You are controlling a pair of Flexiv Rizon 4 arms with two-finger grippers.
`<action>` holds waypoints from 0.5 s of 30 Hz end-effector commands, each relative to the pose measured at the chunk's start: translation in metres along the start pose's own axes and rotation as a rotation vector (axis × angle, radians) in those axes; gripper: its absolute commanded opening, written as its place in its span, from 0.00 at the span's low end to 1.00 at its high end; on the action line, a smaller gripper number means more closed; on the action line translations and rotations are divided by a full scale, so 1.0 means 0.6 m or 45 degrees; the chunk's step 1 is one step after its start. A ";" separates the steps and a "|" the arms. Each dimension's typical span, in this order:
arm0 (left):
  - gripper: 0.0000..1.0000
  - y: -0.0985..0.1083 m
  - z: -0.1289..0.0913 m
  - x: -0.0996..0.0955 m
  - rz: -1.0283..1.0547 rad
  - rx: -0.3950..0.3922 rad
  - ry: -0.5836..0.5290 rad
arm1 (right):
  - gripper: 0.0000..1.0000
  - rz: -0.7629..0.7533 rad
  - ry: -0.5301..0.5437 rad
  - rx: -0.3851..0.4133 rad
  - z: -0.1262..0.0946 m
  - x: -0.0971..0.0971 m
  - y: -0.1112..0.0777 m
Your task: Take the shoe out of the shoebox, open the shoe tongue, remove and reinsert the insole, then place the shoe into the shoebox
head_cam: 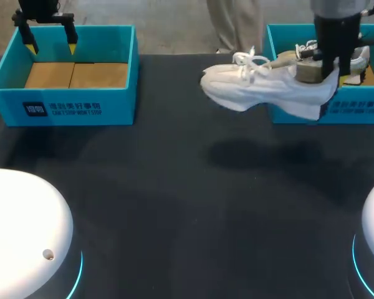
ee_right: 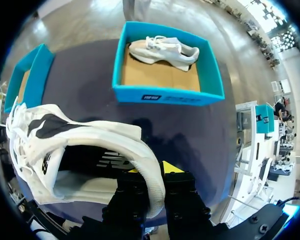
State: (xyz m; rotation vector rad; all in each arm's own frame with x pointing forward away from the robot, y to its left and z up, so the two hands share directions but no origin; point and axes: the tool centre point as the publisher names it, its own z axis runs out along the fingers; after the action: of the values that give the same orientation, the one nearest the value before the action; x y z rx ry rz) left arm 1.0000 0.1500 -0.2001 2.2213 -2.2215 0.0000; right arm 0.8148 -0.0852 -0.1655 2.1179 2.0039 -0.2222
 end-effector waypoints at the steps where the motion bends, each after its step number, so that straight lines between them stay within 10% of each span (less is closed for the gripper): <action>1: 1.00 0.000 0.000 0.000 0.000 0.000 0.000 | 0.00 -0.006 -0.019 -0.069 -0.008 0.029 -0.036; 15: 1.00 0.000 0.000 0.000 0.000 0.000 0.000 | 0.00 -0.043 -0.042 -0.052 -0.009 0.105 -0.129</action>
State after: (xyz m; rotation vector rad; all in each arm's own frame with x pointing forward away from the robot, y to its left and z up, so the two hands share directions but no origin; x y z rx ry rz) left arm 1.0000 0.1500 -0.2000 2.2213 -2.2217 0.0000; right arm 0.7473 -0.0248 -0.1799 2.0518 2.0190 -0.2252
